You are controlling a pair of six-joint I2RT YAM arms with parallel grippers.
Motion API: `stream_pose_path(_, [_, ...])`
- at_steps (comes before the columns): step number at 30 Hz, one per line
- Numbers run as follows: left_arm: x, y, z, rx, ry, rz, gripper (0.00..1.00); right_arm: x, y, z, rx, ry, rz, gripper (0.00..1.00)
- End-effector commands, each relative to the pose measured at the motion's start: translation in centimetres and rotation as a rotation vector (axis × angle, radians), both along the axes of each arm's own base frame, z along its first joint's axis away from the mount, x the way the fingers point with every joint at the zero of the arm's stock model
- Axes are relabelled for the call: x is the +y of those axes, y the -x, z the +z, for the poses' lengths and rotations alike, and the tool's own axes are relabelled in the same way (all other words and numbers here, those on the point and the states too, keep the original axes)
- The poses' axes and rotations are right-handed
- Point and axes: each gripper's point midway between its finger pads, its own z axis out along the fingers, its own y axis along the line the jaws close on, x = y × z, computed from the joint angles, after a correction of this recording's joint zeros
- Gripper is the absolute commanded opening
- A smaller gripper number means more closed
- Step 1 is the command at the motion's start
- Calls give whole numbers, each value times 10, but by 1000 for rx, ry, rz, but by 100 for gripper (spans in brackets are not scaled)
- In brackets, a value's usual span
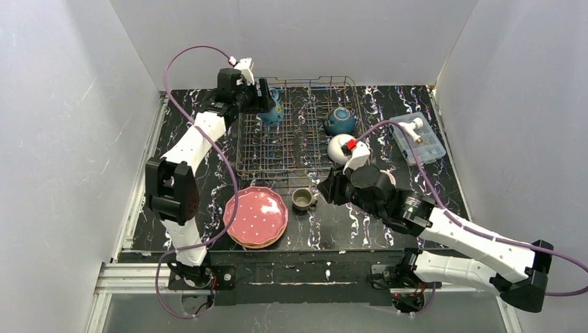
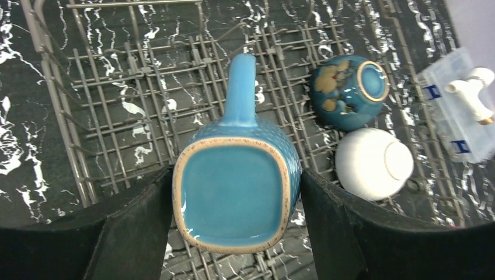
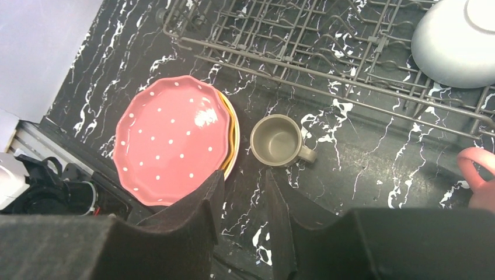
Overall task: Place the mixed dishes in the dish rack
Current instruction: Turn the cup upside down in the dish rack.
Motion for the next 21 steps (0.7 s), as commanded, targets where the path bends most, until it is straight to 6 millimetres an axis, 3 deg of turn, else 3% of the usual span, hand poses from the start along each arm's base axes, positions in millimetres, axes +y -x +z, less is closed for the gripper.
stream_pose_path(1, [8, -30, 34, -134, -56, 30, 0, 5, -9, 3, -33, -18, -22, 40])
stream_pose_path(10, [19, -70, 2, -113, -178, 84, 0, 27, -10, -26, 25, 15, 21, 40])
stream_pose_path(21, [27, -102, -27, -106, -267, 132, 0, 43, 1, -72, 135, 0, 67, 38])
